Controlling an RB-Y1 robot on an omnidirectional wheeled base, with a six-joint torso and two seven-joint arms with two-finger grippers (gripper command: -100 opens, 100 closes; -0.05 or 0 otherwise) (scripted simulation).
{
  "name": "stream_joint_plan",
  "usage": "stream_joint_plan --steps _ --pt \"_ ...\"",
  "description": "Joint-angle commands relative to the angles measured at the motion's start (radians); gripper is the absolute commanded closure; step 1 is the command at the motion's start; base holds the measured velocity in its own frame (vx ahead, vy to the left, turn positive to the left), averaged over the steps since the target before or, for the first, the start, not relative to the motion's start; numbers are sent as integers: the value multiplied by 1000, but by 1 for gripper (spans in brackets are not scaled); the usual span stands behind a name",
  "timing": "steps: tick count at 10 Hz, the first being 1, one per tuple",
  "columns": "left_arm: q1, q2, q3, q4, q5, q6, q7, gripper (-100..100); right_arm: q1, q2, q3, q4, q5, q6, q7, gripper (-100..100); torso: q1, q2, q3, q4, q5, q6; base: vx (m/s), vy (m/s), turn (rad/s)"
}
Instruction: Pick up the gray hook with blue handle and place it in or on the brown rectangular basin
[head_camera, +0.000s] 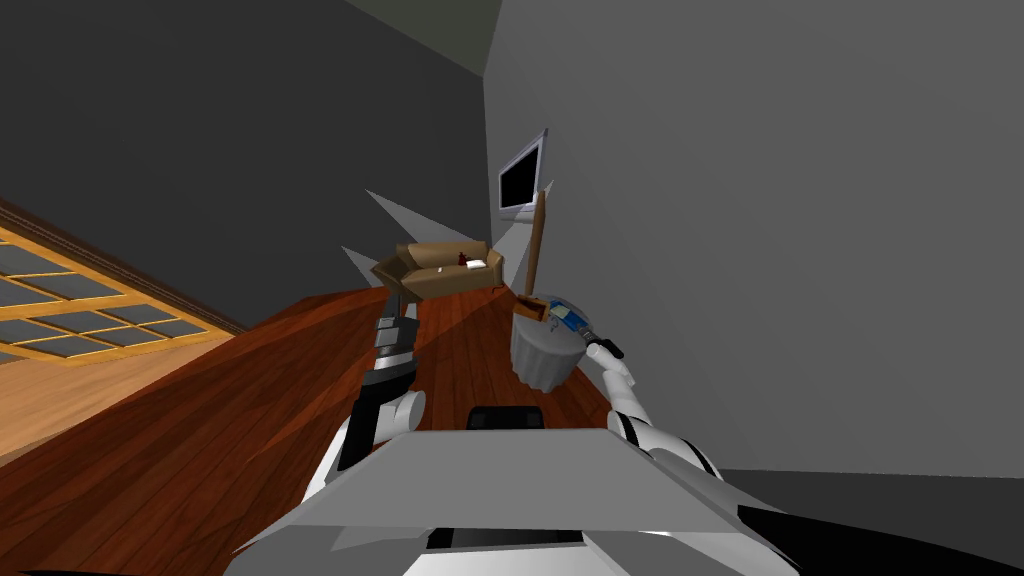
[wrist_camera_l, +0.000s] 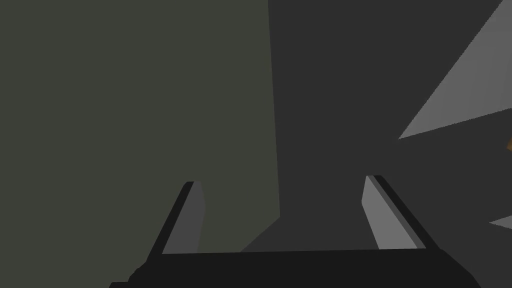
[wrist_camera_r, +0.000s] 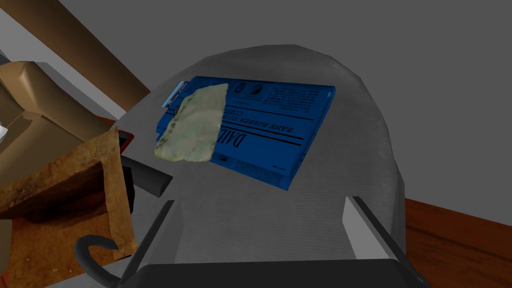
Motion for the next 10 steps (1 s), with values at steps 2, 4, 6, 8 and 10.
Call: stream_joint_plan --steps 2,4,6,8,10 --pt "0 0 0 0 0 0 0 0 0 0 0 0 0 0 0 -100 1 0 0 0 0 0 -7 9 29" --pt "0 0 0 0 0 0 0 0 -11 1 58 -12 -2 8 70 -100 1 1 1 0 0 -1 -13 3 105" --pt "0 0 0 0 0 0 0 0 -16 1 86 -17 -3 12 112 -100 1 1 1 0 0 0 -8 1 66" --pt "0 0 0 0 0 0 0 0 -22 0 120 -23 -3 17 155 -100 0 0 0 0 0 0 -4 -6 59" --pt "0 0 0 0 0 0 0 0 -29 0 157 -29 -4 23 204 -100 0 1 0 0 0 0 -1 -24 89"
